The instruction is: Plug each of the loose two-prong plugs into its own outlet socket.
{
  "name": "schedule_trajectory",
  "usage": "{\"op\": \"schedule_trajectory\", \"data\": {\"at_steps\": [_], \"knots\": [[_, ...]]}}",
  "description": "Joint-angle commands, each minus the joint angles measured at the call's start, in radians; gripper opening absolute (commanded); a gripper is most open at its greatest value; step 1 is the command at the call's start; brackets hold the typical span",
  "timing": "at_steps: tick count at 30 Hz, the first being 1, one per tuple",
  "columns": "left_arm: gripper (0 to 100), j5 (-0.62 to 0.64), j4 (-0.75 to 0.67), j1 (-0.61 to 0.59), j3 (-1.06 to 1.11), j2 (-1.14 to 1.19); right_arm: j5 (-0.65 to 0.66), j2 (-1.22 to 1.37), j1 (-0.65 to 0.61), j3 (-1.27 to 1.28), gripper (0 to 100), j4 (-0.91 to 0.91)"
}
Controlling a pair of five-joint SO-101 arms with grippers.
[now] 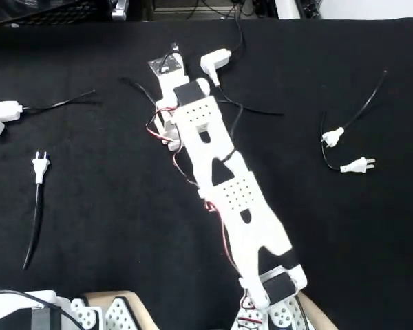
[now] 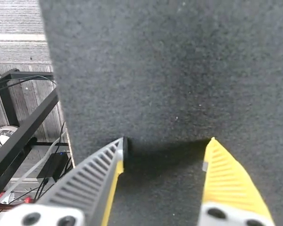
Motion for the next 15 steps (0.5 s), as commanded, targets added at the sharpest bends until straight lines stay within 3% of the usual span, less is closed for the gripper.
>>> {"op": "schedule_trajectory", "data": {"at_steps": [1,15], "knots": [[27,0.009,-0.005,0.035,-0.051,-0.009,0.005,-0.064,0.037,0.139,1.2,0.026],[27,0.006,-0.025,0.044,-0.048,-0.009,0.003,-0.478,-0.021,0.559,1.2,0.015]]}}
